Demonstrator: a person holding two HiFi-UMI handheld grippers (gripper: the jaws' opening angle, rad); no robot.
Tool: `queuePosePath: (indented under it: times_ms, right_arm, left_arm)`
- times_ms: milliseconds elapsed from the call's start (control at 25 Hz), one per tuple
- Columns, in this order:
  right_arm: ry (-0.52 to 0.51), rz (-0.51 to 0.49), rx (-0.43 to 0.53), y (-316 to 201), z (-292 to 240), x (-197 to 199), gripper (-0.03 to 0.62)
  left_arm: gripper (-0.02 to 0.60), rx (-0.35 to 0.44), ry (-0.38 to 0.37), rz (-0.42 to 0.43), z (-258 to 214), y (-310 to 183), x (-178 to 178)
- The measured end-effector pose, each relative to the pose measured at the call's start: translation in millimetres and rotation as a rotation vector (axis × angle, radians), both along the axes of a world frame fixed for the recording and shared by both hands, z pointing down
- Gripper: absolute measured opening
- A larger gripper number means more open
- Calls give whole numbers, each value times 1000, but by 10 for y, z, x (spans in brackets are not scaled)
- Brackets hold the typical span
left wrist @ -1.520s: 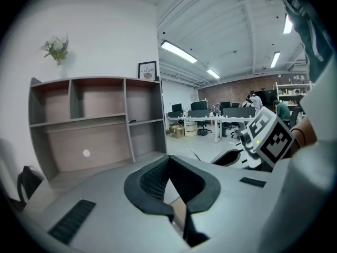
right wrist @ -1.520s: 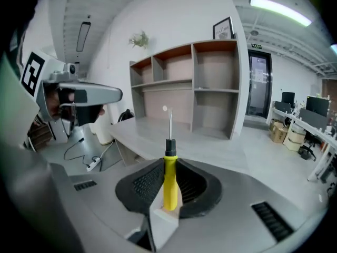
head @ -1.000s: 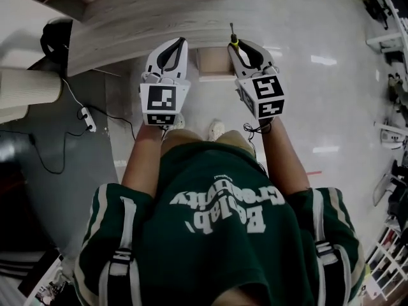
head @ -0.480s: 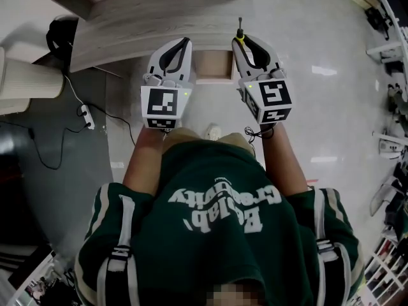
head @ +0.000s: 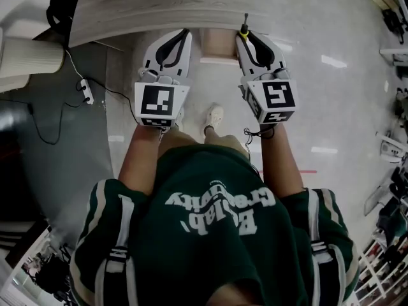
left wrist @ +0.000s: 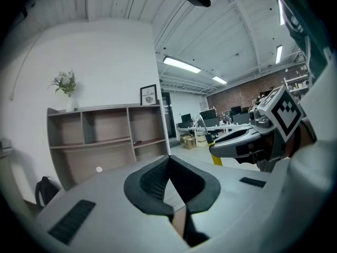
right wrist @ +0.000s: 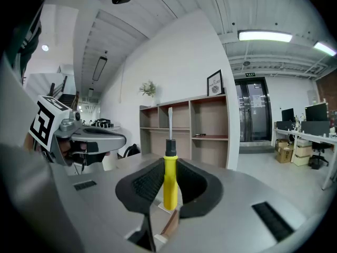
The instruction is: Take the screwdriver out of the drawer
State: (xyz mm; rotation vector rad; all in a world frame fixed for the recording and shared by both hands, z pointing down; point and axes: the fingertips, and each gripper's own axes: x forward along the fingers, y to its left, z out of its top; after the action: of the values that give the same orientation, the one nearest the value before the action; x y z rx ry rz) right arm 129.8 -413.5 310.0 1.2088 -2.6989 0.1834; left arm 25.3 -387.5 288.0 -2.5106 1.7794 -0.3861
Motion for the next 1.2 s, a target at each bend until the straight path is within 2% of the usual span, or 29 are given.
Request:
queuePosePath:
  times_ms: [320,560,840,1200]
  right_arm:
    - [5,23,5,416,-22,-282,84]
    - [34,70,45,964,-220,-595,84]
    - [44,150,57,1944,-334,-1132,84]
    - [43,220,79,3259,-517,-1261,84]
  left_arm:
    - [18,41,5,9,-115,408,-350]
    - [18,83,20,51,-313,975,-714]
    - [18,107,33,117,-455,1875,-1293]
    - [18,123,30,171,-615,3082,-1485]
